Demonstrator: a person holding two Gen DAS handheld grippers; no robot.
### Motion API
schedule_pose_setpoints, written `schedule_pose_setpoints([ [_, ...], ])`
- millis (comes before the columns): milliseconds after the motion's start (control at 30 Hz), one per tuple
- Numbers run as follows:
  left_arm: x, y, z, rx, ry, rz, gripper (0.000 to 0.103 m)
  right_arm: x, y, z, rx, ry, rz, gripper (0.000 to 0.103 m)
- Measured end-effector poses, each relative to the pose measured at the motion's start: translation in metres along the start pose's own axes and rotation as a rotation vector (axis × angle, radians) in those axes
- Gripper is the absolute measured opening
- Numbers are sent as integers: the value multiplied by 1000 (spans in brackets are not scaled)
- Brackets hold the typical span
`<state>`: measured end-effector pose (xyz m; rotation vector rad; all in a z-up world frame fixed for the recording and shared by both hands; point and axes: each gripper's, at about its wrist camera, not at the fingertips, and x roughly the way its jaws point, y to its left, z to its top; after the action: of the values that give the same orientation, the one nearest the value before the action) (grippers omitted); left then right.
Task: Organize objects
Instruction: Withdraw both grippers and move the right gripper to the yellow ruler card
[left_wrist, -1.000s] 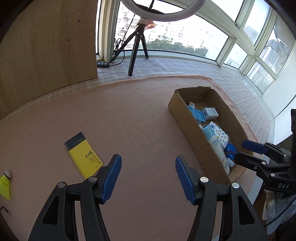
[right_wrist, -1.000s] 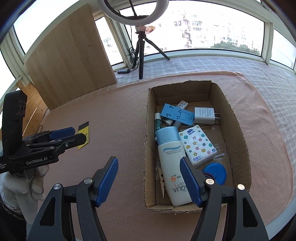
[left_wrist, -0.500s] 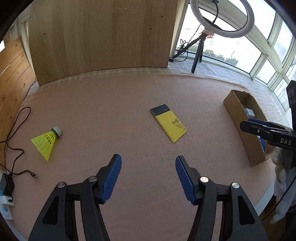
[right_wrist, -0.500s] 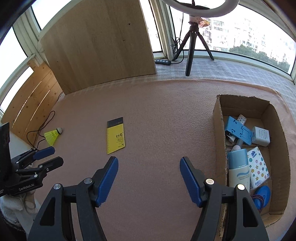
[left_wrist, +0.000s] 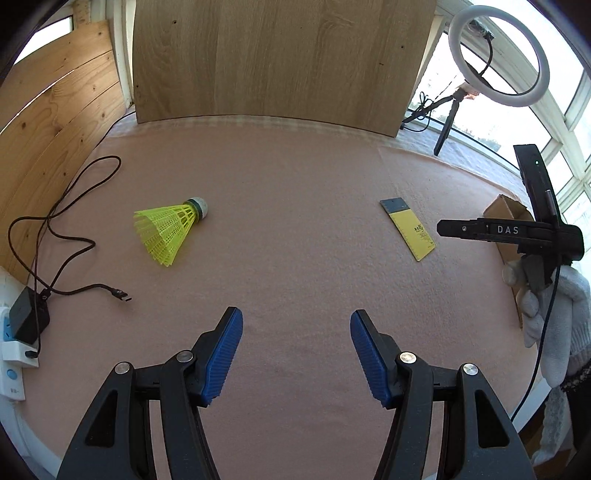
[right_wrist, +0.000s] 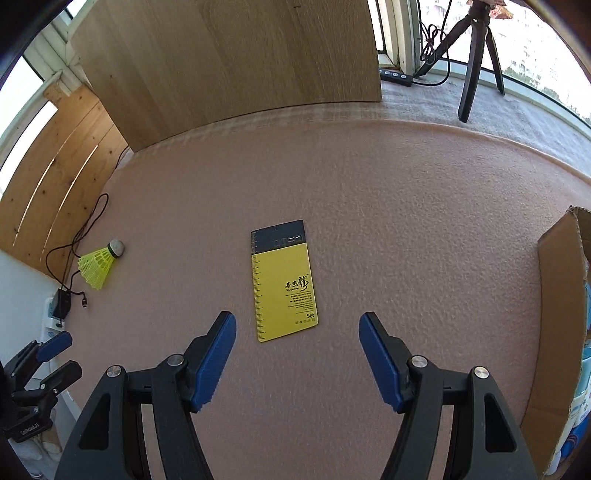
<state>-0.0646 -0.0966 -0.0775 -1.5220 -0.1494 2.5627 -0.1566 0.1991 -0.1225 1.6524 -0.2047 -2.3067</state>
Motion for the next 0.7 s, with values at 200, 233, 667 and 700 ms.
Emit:
schedule_pose_setpoints([
  [200,-6,27,-9,-44,2,13,64,26,4,18,10,33,-27,65],
  [233,-7,32,-10,-53,0,17,64,28,4,21,11,38,-32,65],
  [667,-8,56,-12,-103,-6,18,64,48,18,33,-16,107,-41,65],
  [700,-8,57,-11,-104,-6,17,64,49,21,33,-32,110,-59,65],
])
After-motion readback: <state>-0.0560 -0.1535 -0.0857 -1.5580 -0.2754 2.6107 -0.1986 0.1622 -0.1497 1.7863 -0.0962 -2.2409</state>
